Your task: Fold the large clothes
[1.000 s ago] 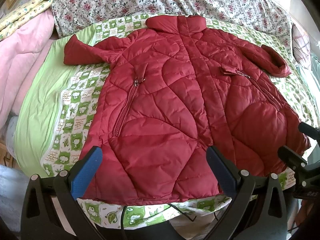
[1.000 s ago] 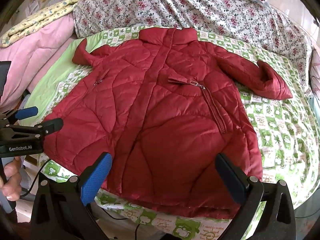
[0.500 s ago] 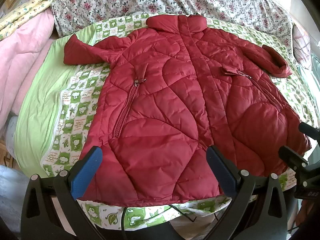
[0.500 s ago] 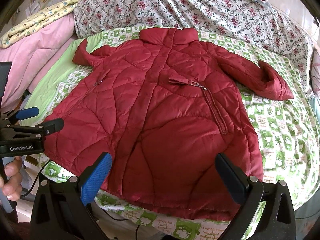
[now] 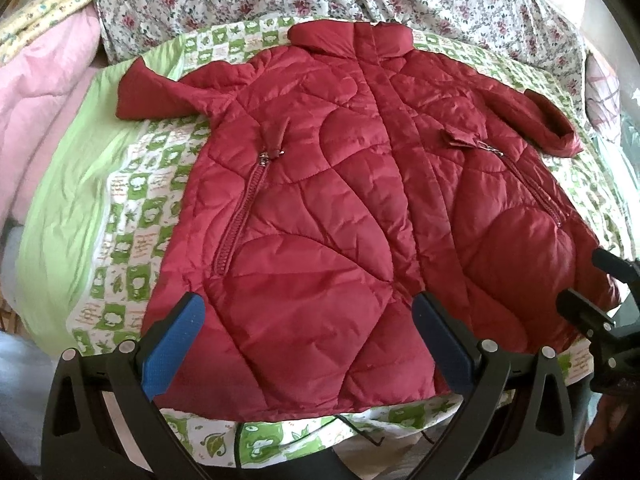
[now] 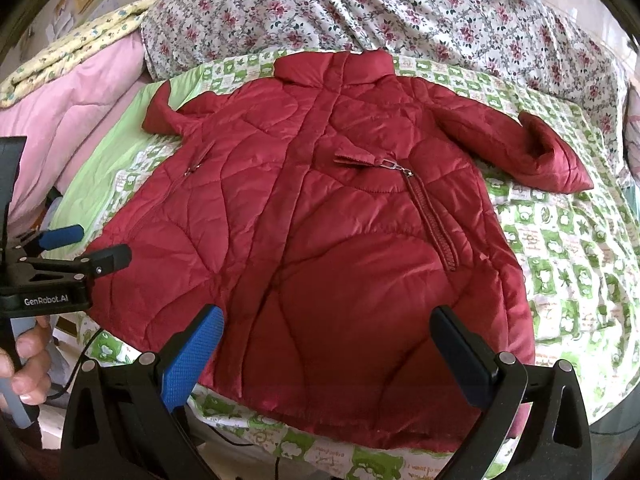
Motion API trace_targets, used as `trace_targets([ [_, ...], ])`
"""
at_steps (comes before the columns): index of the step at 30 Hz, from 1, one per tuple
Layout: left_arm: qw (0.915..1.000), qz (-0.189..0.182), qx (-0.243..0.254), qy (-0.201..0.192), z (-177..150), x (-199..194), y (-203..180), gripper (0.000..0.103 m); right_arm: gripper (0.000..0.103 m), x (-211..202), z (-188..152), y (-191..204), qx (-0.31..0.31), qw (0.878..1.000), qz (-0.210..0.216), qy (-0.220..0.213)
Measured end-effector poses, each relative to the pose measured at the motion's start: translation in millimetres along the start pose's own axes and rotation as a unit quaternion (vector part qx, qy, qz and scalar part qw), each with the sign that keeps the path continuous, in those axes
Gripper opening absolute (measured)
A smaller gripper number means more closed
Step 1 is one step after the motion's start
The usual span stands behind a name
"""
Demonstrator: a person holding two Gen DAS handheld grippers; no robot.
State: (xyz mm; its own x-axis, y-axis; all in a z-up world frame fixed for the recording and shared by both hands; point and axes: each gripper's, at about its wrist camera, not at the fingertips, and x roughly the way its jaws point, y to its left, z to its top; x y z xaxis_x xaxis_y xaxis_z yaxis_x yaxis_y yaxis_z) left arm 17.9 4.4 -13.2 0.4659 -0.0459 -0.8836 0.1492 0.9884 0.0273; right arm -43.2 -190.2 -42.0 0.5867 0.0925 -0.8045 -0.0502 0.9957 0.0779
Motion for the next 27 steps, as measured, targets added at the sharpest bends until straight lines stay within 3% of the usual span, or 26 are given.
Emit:
trace_targets([
  [9,0.9997,-0.013,-0.022,-0.002,15,11,14,0.103,0.102,-2,17,-34,0.046,0.999,0.006,-0.023],
  [21,0.9983,-0.019,-0.042,0.036,49,40,35,0.103,0.101,5,66,-130,0.104,0.99,-0.066,-0.064],
  [23,0.9981,-0.042,-0.037,0.027,55,41,36,0.103,0.101,8,76,-148,0.117,0.988,-0.079,-0.068],
  [27,0.9984,-0.045,-0.035,0.001,68,40,37,0.103,0.097,20,98,-184,0.139,0.982,-0.109,-0.07],
])
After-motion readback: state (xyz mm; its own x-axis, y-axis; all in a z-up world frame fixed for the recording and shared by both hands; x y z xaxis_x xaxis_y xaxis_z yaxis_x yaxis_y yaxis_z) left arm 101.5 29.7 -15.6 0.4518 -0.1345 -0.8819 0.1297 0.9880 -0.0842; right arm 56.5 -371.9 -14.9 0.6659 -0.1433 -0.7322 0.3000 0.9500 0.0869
